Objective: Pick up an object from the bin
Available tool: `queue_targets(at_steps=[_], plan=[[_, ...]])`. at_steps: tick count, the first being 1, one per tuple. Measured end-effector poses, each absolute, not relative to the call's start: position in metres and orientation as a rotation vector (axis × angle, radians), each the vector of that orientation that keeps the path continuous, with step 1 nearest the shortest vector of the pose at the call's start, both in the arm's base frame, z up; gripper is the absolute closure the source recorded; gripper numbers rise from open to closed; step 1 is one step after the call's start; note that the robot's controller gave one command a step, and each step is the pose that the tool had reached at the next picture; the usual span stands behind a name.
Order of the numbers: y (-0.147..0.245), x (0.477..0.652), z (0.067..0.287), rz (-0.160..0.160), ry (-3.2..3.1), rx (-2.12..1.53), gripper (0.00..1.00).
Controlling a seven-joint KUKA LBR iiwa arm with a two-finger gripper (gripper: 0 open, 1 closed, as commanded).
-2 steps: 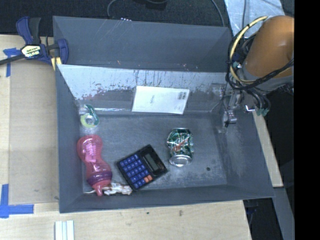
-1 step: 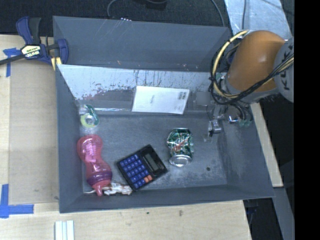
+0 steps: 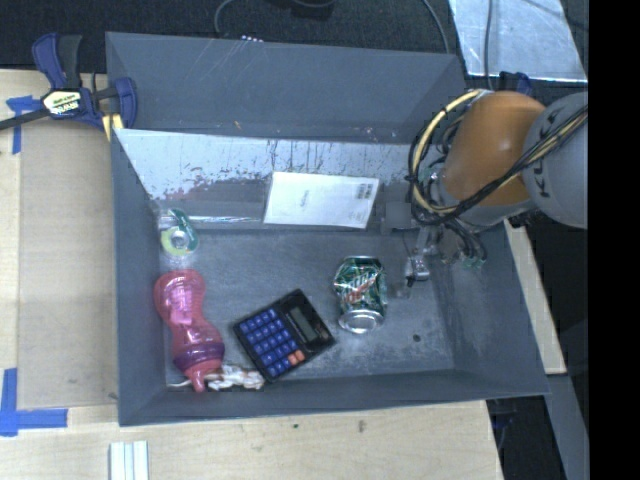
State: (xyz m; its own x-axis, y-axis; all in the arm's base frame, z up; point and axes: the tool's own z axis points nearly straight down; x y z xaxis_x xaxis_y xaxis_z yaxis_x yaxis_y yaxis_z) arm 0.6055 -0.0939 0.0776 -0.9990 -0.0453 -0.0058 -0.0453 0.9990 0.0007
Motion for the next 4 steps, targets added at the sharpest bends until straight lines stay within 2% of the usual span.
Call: queue_targets(at_steps=[1,2,3,4], plan=[[-0.094,0.600,0.063,-0.007,3.124,-0.277,0.00],[-0.081,0.603,0.066,-0.006,3.067,-0.624,0.00],[-0.070,0.606,0.072,-0.006,3.087,-0.519,0.00],[-0.059,0.593,0.072,-0.008,3.025,-0.810,0.00]])
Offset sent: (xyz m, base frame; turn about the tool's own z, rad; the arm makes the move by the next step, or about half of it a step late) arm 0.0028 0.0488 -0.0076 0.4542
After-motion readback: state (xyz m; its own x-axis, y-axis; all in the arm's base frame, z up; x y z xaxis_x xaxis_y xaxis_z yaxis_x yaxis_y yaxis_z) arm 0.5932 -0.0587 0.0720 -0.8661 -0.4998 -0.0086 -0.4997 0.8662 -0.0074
